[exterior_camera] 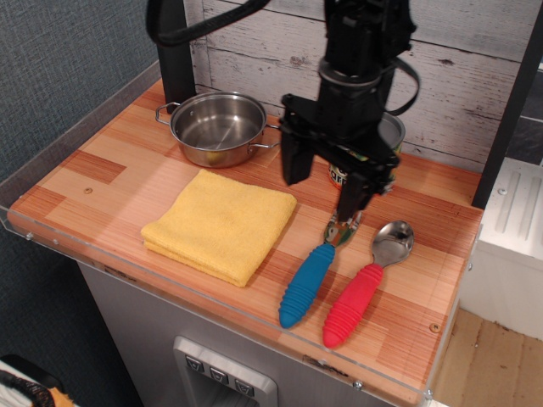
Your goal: Place the pot on the yellow cloth.
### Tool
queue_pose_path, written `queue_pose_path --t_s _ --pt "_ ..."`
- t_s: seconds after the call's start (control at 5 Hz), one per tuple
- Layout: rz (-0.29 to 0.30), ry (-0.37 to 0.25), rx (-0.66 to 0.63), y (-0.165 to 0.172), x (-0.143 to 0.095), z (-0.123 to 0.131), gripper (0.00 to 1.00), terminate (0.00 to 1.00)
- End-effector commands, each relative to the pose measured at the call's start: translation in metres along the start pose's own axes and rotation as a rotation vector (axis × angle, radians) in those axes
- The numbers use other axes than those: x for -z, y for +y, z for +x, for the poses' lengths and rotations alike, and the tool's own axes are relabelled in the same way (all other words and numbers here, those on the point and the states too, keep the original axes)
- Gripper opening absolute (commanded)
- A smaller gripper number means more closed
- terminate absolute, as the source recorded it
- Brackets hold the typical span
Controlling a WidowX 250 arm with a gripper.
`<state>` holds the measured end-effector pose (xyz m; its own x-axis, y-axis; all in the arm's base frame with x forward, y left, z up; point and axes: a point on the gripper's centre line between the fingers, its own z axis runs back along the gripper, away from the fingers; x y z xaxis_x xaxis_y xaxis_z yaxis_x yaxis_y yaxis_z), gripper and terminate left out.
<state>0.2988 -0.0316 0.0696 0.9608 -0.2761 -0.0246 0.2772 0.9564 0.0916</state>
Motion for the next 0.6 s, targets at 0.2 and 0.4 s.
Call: queue_pose_path --t_s 0.2,0.4 --pt "0.125 0.02 0.134 0.074 0.002 0.0 1.0 0.0" --pt "0.133 0.014 0.179 0.097 0.008 0.006 1.0 0.0"
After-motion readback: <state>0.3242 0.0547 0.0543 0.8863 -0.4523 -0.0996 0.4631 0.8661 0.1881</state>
